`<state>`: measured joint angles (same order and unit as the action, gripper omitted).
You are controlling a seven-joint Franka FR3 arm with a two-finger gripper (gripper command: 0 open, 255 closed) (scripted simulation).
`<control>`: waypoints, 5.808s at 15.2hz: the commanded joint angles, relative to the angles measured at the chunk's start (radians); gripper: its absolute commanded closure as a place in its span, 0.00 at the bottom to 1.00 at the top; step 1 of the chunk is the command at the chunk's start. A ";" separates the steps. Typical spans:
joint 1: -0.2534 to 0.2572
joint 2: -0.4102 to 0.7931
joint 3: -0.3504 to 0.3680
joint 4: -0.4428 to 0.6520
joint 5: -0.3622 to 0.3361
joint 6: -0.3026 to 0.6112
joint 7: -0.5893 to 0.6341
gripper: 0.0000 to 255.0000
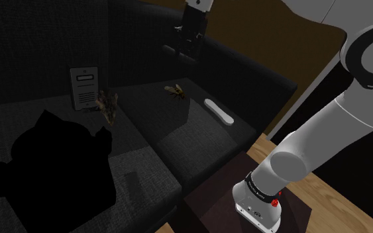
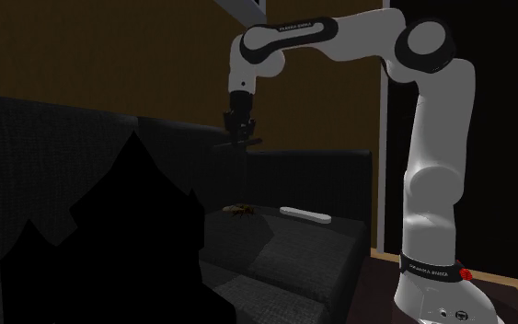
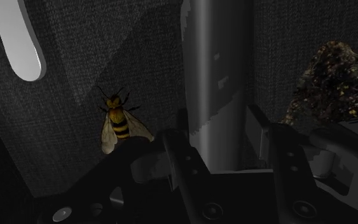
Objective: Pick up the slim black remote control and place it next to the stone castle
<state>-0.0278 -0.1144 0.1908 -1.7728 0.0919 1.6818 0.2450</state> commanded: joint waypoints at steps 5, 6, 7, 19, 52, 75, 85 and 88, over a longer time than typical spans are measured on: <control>-0.001 0.019 -0.001 0.104 -0.004 -0.085 0.007 1.00; -0.001 0.022 0.000 0.122 -0.005 -0.100 0.008 1.00; -0.001 0.026 0.000 0.140 -0.006 -0.114 0.010 1.00; 0.061 0.104 0.069 0.325 -0.023 -0.213 0.149 1.00; 0.311 0.365 0.237 0.415 -0.146 -0.041 0.546 1.00; 0.292 0.350 0.229 0.084 -0.140 0.275 0.535 1.00; 0.294 0.383 0.224 -0.009 -0.157 0.399 0.542 1.00; 0.296 0.397 0.221 -0.032 -0.164 0.435 0.545 1.00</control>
<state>0.2675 0.2778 0.4135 -1.7940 -0.0695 2.1032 0.7889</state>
